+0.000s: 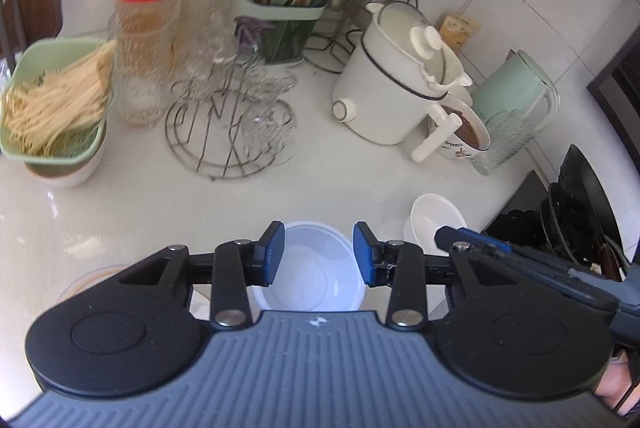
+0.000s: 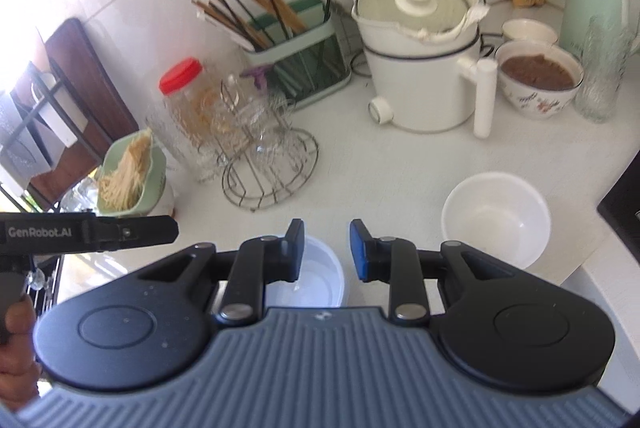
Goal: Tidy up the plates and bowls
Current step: 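Move both open grippers toward the rim of a white ceramic bowl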
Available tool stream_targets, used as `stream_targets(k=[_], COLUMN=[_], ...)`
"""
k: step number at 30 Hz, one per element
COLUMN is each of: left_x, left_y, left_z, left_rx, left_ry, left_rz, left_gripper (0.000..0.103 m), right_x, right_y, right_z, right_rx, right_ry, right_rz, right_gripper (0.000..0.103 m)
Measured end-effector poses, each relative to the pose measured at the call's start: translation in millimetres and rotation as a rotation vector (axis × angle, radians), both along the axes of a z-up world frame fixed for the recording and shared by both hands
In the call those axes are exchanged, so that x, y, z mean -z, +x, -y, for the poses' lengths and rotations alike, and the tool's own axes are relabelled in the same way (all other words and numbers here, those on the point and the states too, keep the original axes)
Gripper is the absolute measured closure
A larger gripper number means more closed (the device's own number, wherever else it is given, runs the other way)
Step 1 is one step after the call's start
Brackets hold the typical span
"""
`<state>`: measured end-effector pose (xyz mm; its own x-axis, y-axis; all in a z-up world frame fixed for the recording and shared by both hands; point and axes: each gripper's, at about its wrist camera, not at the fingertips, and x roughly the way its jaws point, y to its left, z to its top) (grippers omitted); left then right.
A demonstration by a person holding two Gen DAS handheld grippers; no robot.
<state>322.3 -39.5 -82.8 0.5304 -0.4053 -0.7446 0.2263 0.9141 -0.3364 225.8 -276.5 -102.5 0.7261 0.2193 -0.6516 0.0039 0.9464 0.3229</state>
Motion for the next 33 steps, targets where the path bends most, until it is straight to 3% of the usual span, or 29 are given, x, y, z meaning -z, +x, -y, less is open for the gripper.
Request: stream_targets(k=[2,15,33], left_x=[-4.1,-5.4,21.3], left_y=[-2.0,7.0,36.9], left_z=[7.4,40.5,118.8], left_rx=[0.014,0.087,0.205], left_ry=[0.03,0.033,0.072], left_rz=[0.022,0.041,0.015], left_gripper=[0.06,0.06,0.06], right_x=[-3.9,-9.1,17.3], right_y=[-2.4,-1.9,-2.6], right_z=[3.2,32.9,89.5], right_rx=[0.01,0.094,0.226], right_ry=[-0.003,-0.017,-0.086], right_rz=[0.015,0.047,0.046], right_gripper=[0.074,0.074,0.074])
